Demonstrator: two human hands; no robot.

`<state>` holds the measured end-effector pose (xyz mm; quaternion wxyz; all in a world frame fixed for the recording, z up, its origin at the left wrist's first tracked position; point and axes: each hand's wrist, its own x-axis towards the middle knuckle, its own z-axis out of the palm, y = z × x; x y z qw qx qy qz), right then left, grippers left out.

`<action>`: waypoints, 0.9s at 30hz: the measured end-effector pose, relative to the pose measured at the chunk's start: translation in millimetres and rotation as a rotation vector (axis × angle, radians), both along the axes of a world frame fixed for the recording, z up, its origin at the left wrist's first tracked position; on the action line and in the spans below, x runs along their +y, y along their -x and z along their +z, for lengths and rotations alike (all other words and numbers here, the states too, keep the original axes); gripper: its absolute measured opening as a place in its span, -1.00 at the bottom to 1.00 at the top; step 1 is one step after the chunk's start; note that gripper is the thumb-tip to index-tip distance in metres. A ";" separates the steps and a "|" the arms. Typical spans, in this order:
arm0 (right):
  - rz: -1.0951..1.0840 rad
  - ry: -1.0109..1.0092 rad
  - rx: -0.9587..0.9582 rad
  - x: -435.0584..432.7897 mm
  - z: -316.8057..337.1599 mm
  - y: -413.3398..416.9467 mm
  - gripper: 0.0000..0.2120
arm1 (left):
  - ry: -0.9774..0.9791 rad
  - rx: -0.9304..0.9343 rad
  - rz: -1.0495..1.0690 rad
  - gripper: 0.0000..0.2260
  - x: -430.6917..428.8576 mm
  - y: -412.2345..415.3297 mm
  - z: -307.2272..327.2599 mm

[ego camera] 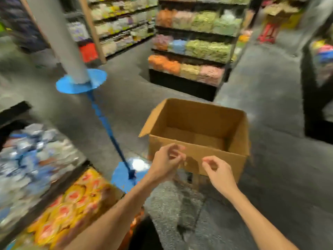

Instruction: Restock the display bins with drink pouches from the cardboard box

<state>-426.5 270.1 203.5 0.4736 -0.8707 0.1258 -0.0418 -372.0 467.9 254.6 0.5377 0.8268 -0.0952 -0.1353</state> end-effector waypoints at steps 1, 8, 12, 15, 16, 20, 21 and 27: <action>-0.029 0.021 0.030 -22.9 -6.2 -1.8 -0.91 | 0.035 0.078 0.012 -0.90 -25.4 -9.6 -10.1; -0.156 0.120 0.249 -136.1 -44.5 -57.1 -0.71 | 0.286 0.754 0.115 -0.78 -151.7 -75.0 -75.5; -0.165 0.193 0.355 -190.5 -66.3 -109.6 -0.68 | 0.271 1.148 0.262 -0.51 -211.8 -123.3 -118.3; -0.157 0.265 0.446 -226.0 -85.3 -150.7 -0.68 | 0.373 1.309 0.417 -0.17 -246.9 -147.6 -159.8; -0.136 0.288 0.493 -236.2 -91.2 -164.1 -0.68 | 0.403 1.338 0.474 -0.10 -257.3 -155.5 -183.6; 0.028 0.394 0.601 -273.9 -111.8 -218.1 -0.64 | 0.316 1.274 0.781 -0.11 -298.4 -176.2 -249.9; 0.061 0.432 0.612 -282.9 -113.5 -232.2 -0.64 | 0.314 1.209 0.848 -0.26 -312.3 -183.2 -232.0; 0.142 0.666 0.529 -337.5 -93.2 -314.1 -0.55 | 0.245 0.950 0.959 -0.56 -373.0 -249.0 -181.6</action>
